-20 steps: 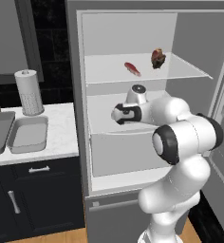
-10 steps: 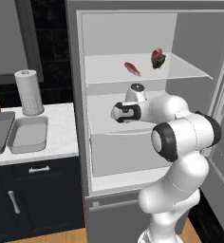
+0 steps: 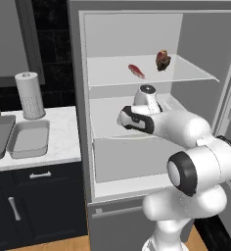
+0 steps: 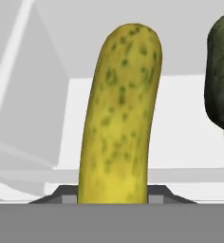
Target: Place one cucumber and one steak in each tupperware on the nearby counter, to pack two identical lunches.
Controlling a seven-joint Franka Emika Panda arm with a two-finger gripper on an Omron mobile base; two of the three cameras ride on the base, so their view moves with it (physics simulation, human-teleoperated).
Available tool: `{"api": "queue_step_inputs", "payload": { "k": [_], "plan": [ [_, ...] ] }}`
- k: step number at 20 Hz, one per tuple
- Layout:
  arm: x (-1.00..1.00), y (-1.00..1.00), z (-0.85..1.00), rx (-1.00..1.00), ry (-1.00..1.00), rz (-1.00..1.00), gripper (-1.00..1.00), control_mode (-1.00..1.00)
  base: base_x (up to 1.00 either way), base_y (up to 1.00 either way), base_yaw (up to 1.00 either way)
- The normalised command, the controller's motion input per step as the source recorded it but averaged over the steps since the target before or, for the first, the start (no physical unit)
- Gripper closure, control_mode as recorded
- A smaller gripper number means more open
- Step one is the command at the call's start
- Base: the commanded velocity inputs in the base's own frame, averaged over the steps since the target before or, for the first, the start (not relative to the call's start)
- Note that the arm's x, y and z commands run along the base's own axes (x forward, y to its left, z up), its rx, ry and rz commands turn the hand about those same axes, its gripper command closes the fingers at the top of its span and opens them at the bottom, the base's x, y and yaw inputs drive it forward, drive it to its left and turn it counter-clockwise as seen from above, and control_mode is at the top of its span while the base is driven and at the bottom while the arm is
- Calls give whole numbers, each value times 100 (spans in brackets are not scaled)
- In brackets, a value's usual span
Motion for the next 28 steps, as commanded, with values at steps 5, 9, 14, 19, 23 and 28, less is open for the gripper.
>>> {"api": "queue_step_inputs", "payload": {
  "k": [5, 9, 14, 19, 23, 28],
  "plan": [
    [-100, 0, 71, 0, 0, 4, 100, -100, 0, 0, 0],
    [-100, -6, 28, 0, 0, 0, 100, -100, 0, 0, 0],
    [-98, -22, 30, 0, 0, 0, 100, -100, 0, 0, 0],
    [-86, -23, 36, 0, 0, 0, 100, -100, 0, 0, 0],
    [-73, -2, 27, 0, 0, 0, 100, -100, 0, 0, 0],
    [-30, 0, 2, 0, 0, 0, 100, 100, -50, 10, 1]
  ]
}}
